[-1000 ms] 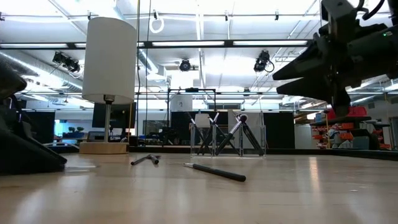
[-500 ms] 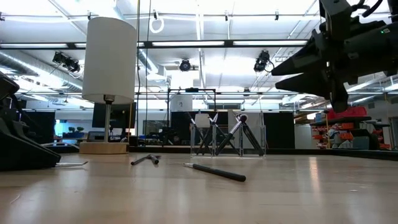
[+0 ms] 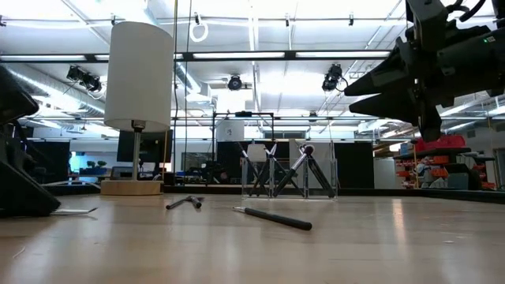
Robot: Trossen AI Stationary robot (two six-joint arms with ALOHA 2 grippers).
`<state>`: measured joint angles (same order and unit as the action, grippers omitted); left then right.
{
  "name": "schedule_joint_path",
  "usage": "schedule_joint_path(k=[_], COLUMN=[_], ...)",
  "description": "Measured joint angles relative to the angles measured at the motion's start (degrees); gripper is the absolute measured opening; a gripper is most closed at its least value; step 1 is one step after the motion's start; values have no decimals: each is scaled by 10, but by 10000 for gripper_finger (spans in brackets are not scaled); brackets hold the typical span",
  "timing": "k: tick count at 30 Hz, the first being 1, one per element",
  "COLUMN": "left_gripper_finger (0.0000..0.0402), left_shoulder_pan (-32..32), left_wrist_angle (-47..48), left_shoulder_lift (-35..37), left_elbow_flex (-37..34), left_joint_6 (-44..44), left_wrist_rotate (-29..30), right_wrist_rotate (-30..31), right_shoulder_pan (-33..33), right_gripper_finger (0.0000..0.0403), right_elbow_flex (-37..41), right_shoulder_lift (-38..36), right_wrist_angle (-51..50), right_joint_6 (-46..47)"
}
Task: Put items in baskets/containers
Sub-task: Put the black liner brush into the transparent organizer
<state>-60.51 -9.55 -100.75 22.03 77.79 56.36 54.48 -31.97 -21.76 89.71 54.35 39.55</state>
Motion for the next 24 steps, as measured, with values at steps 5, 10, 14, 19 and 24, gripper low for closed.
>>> schedule_joint_path(k=[5,10,14,19,24], left_gripper_finger=[9,9,11,14,36], left_shoulder_pan=[32,66,76,76,73], left_wrist_angle=[23,22,21,22,25], left_shoulder_lift=[68,92,91,91,91], left_elbow_flex=[-1,0,0,0,0], left_joint_6=[-64,-122,-125,-125,-127], left_wrist_rotate=[-71,-106,-107,-104,-93], right_wrist_rotate=[0,-3,-5,-5,-6], right_shoulder_pan=[0,0,0,0,0], right_gripper_finger=[136,136,136,136,136], right_elbow_flex=[0,0,0,0,0], right_shoulder_lift=[0,0,0,0,0], right_wrist_angle=[0,-2,-4,-4,-4], right_joint_6=[-10,-10,-11,-11,-11])
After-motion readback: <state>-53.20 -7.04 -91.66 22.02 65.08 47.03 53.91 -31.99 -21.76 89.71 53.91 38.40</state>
